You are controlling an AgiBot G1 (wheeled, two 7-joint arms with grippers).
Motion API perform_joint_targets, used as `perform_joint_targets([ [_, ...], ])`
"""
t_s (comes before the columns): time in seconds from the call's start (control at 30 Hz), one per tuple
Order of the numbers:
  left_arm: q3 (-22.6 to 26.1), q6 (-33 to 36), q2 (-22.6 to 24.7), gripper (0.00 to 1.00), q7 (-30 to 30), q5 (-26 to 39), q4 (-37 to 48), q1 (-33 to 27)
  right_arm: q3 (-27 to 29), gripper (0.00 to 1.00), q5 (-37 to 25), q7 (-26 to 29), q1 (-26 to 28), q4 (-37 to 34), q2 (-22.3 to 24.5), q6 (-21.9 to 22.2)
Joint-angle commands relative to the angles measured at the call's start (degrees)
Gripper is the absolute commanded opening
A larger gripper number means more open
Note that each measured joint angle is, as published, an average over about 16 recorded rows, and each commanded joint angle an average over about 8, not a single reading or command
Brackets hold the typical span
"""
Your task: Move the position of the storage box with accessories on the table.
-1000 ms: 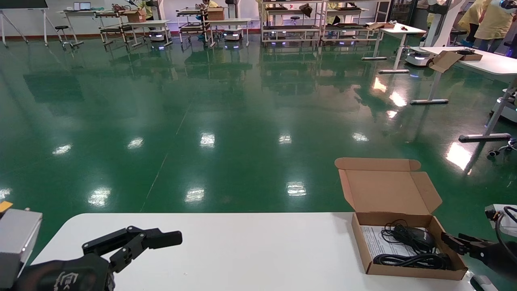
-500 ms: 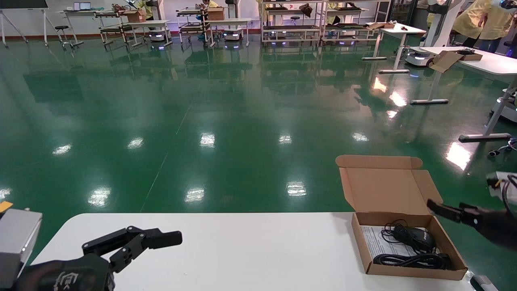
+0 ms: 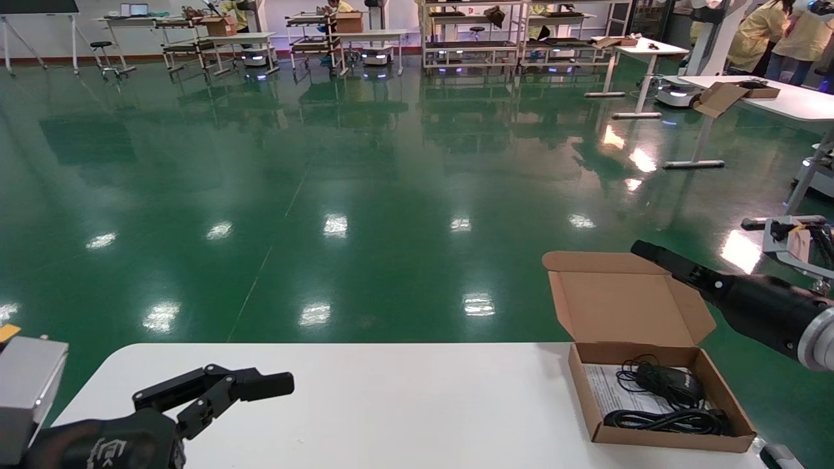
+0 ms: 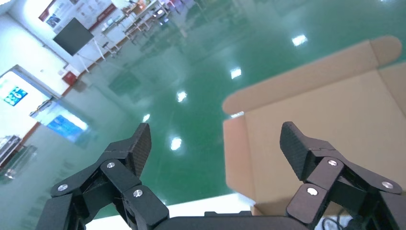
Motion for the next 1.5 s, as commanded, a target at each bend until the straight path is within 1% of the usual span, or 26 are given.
perform_joint_targets([
  [0.03, 0.0, 0.0, 0.0, 1.0, 0.0, 0.0, 0.0, 0.0, 1.1, 1.0, 1.5, 1.4, -0.1, 0.0, -0.5, -1.5],
  [0.23, 0.0, 0.0, 0.0, 1.0, 0.0, 0.0, 0.0, 0.0, 0.8, 1.0, 1.1, 0.8, -0.3, 0.2, -0.1, -1.0],
  [0.37, 0.0, 0.0, 0.0, 1.0, 0.0, 0.0, 0.0, 0.0, 1.4, 1.0, 0.6, 0.3, -1.1, 2.1, 0.5, -1.8],
  [1.5, 0.0, 0.0, 0.0, 1.0, 0.0, 0.0, 0.0, 0.0, 19.1, 1.0, -3.0, -7.0, -19.2, 41.5, 11.6, -23.3],
])
